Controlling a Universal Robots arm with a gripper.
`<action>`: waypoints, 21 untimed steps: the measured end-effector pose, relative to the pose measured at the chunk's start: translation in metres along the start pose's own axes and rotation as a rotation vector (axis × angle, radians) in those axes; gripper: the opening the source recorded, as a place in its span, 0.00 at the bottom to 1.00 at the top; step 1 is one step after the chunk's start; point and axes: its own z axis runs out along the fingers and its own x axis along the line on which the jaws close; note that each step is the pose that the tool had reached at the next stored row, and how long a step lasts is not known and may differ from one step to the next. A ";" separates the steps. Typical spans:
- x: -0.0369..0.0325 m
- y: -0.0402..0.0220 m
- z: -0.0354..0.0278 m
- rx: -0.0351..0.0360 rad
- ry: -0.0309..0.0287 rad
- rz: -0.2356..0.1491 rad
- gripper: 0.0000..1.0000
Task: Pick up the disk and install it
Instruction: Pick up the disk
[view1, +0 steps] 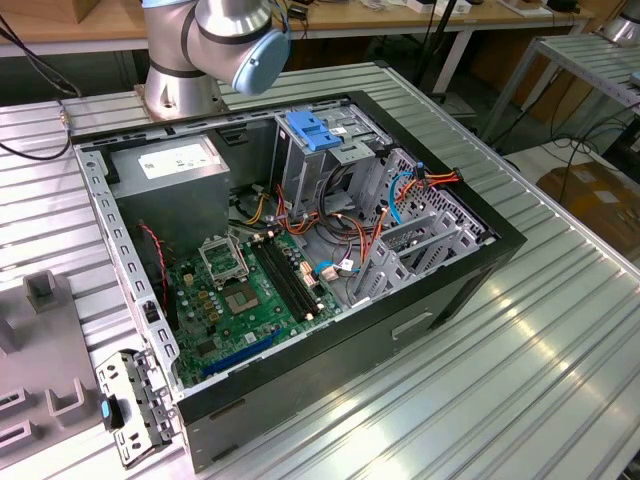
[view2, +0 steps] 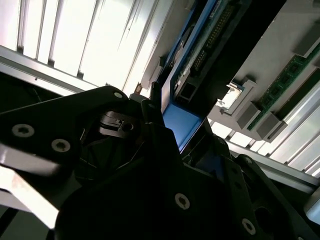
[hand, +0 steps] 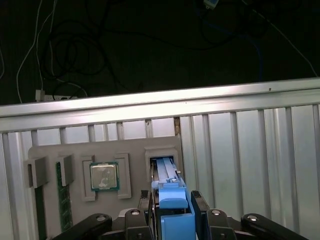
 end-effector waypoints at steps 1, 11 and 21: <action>0.0000 0.0000 0.0001 -0.0001 0.0001 0.000 0.45; 0.0000 0.0000 0.0023 0.0001 -0.0005 0.000 0.45; 0.0000 0.0000 0.0023 0.0001 -0.0006 0.000 0.37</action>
